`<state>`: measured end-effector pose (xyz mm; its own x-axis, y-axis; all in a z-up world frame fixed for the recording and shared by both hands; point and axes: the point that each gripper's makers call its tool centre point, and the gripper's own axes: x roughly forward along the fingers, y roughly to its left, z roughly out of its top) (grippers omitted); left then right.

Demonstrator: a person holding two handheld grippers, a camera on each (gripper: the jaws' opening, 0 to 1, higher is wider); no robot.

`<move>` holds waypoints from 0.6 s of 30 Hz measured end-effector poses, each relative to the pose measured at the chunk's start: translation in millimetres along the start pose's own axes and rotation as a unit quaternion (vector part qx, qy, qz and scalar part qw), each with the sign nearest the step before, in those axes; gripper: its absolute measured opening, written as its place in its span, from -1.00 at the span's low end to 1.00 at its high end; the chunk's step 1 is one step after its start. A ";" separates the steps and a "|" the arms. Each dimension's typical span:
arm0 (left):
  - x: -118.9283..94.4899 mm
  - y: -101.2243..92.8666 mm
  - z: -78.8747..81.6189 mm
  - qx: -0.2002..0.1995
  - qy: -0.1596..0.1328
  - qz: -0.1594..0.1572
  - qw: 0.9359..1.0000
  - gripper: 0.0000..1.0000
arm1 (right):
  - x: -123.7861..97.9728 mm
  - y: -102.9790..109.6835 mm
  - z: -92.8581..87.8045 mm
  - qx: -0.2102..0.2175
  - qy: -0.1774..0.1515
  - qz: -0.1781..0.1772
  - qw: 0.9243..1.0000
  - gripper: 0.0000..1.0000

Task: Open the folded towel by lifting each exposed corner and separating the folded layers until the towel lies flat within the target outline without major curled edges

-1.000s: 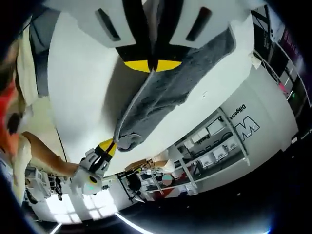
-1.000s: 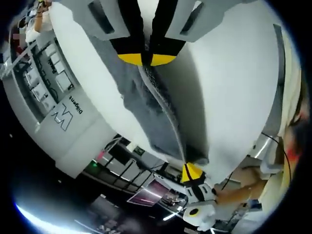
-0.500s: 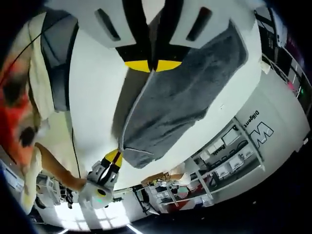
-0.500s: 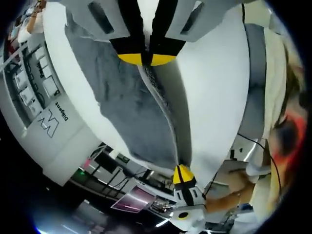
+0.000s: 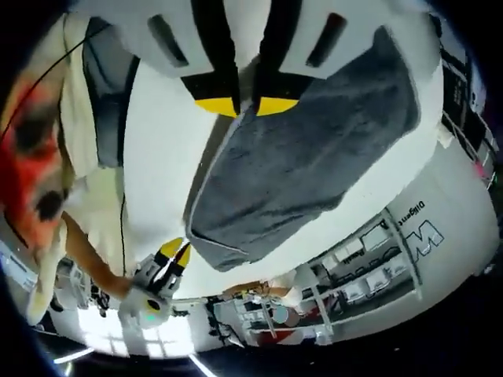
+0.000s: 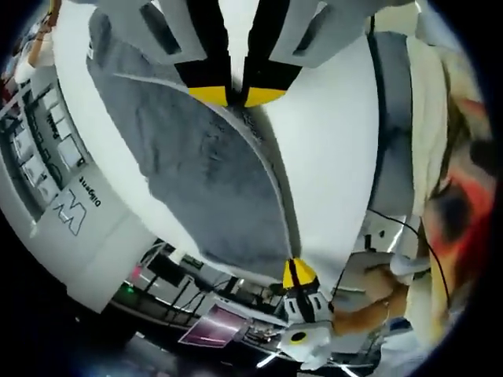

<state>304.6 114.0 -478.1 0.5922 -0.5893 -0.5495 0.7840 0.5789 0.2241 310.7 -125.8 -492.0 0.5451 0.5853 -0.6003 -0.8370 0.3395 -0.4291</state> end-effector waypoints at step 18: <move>-60.9 86.6 -70.4 -0.154 -0.001 0.203 0.967 -0.05 | -18.2 -31.7 -22.8 0.093 0.029 -0.081 0.992 0.14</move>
<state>323.3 239.7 -481.9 0.8400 -0.2784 -0.4657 0.3937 0.9034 0.1701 328.5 -164.0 -482.9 0.6698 0.4707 -0.5743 -0.7302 0.5579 -0.3945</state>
